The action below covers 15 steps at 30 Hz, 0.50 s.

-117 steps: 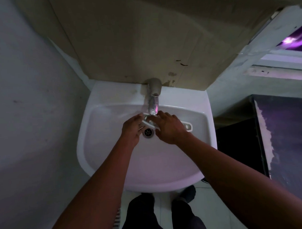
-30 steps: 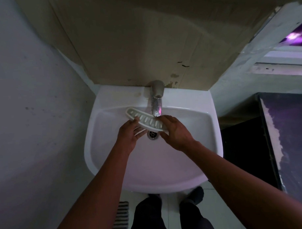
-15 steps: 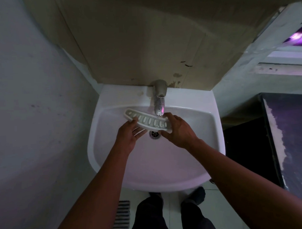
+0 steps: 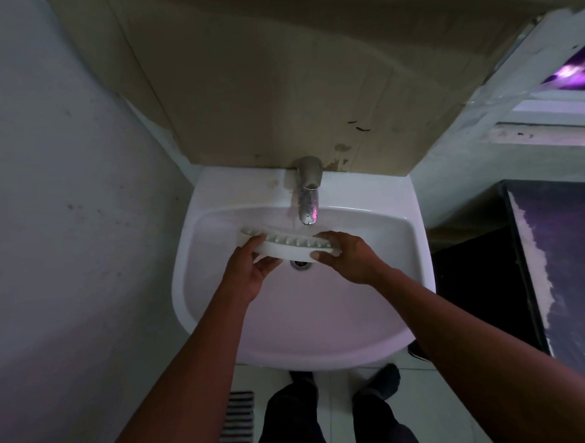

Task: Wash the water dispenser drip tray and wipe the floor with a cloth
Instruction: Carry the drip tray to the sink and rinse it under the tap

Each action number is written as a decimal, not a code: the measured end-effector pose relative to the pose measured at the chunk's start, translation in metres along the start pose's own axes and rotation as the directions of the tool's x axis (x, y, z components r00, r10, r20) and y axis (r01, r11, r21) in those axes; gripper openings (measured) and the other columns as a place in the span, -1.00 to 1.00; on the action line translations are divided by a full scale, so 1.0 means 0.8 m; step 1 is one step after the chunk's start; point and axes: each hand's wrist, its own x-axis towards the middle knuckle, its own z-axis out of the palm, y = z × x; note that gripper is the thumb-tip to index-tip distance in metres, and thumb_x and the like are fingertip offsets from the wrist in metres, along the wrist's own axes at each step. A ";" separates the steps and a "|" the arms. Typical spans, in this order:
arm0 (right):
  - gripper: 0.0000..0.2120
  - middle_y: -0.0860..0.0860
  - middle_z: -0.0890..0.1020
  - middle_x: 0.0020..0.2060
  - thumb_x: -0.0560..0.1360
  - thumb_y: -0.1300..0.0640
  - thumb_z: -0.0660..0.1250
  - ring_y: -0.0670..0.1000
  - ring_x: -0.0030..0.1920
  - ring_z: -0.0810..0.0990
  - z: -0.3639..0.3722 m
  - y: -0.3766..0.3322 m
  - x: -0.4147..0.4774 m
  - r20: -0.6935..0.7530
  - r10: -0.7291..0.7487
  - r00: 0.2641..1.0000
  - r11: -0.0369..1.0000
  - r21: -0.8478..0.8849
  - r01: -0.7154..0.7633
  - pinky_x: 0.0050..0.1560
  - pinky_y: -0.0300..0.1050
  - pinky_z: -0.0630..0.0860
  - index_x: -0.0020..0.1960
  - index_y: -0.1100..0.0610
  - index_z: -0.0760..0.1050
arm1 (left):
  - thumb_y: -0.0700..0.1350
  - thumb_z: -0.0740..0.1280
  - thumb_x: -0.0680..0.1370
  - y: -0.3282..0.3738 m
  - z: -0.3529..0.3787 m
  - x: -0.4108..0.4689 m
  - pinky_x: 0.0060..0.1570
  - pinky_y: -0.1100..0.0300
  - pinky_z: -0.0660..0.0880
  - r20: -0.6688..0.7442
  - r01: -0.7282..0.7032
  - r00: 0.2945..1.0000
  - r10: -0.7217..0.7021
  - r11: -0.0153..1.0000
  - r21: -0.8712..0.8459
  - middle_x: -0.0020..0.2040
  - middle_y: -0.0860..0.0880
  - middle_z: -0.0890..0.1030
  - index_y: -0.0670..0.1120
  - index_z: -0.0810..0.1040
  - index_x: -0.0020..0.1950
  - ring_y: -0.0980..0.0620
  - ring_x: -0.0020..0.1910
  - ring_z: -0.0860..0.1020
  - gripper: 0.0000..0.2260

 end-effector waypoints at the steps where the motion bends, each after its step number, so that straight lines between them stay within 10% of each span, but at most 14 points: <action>1: -0.57 -0.01 0.63 0.15 0.52 -0.12 0.38 -0.01 0.11 0.59 -0.001 0.000 -0.001 0.036 0.024 0.999 1.000 -0.003 -0.024 0.08 -0.24 0.43 0.32 0.03 0.51 | -0.13 0.43 0.49 0.000 -0.001 0.000 -0.25 0.09 0.61 -0.014 0.027 1.000 -0.026 0.999 0.018 -0.04 -0.10 0.58 -0.10 0.52 0.16 -0.04 -0.13 0.60 -0.73; 9: -0.55 0.09 0.63 0.00 0.65 -0.18 0.05 0.06 -0.10 0.59 -0.003 -0.007 -0.005 0.173 0.199 0.965 0.979 -0.084 -0.187 -0.01 -0.07 0.53 0.17 0.07 0.58 | -0.01 0.51 0.43 -0.013 0.007 -0.002 0.06 -0.14 0.58 -0.125 0.118 0.986 -0.110 0.991 0.057 -0.05 -0.19 0.57 -0.12 0.50 0.04 -0.17 0.00 0.60 -0.68; 15: -0.67 0.04 0.62 0.21 0.61 -0.06 0.22 0.04 0.14 0.60 -0.015 -0.011 -0.005 -0.022 0.190 0.982 0.978 -0.081 -0.191 0.14 -0.17 0.48 0.29 0.04 0.52 | 0.00 0.55 0.39 -0.022 0.016 -0.012 -0.22 -0.10 0.63 -0.203 0.178 0.967 -0.155 0.979 0.097 -0.06 -0.22 0.60 -0.14 0.48 0.19 -0.18 -0.13 0.63 -0.52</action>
